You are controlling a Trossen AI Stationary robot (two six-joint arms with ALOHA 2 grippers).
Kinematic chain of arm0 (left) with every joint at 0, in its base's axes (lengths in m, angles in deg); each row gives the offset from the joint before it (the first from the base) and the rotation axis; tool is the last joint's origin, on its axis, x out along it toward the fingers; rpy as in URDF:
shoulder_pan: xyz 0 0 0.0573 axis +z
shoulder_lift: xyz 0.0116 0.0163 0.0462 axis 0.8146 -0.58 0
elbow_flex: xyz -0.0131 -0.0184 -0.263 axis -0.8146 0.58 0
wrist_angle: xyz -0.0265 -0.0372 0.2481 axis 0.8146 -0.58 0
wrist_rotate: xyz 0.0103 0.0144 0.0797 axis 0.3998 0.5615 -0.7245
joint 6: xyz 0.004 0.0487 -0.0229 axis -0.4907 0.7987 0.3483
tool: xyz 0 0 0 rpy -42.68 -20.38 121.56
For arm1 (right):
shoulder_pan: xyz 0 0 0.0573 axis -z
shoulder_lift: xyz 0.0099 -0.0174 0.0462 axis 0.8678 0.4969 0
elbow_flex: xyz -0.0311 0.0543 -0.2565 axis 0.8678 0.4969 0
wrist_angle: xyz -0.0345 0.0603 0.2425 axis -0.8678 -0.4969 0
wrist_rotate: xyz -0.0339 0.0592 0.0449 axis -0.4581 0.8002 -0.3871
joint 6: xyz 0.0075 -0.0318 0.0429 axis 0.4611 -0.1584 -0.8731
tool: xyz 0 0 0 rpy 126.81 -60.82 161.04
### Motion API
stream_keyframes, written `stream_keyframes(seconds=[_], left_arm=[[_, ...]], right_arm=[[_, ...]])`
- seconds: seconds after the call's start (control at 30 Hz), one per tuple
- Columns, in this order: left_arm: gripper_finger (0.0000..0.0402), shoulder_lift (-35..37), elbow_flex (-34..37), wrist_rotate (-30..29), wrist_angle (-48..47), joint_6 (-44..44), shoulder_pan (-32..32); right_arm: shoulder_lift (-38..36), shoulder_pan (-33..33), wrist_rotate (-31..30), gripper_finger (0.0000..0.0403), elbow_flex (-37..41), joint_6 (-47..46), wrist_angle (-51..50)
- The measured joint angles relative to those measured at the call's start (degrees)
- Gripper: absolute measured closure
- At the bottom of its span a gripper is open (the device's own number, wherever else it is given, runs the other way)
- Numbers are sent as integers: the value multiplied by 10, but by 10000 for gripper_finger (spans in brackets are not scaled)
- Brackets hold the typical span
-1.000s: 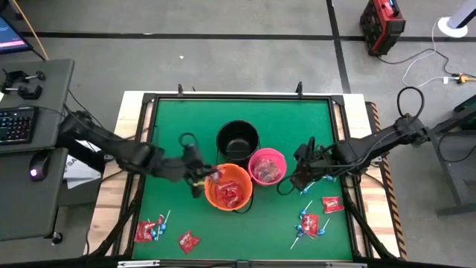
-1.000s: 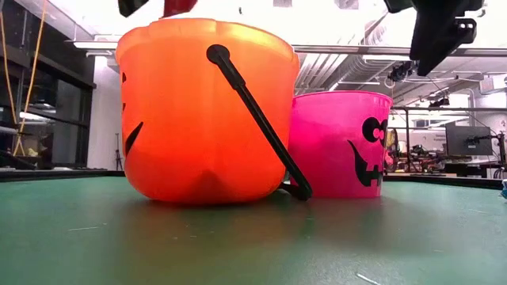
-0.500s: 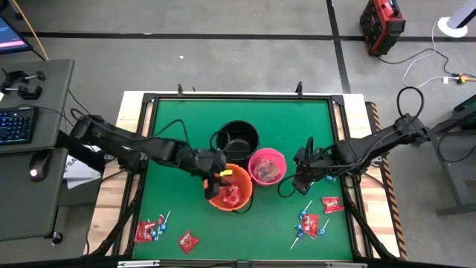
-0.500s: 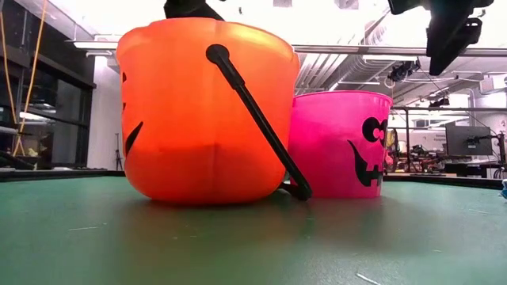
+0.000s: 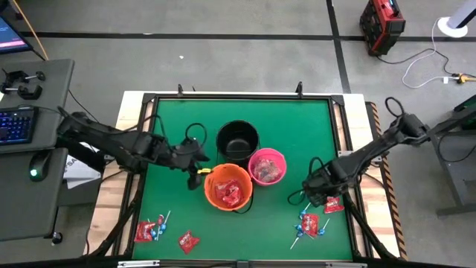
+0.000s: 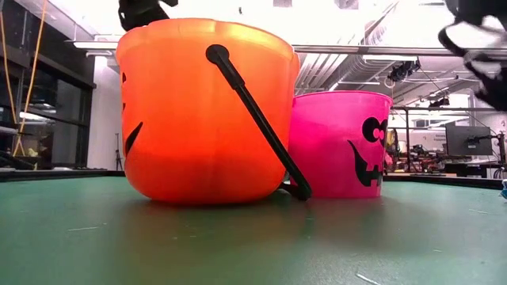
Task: Sort candy by brand, put in halloween buckets
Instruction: Put the red candy into the orange bucket
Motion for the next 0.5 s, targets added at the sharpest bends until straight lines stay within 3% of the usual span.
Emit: stream_keyframes(seconds=[0.3, 0.5], left_arm=[[182, 13, 20, -10, -33, -18, -10], [182, 13, 20, -34, -75, -30, -39]], right_arm=[[2, 1, -1, 176, 76, -82, 51], [4, 1, -1, 211, 118, -113, 144]])
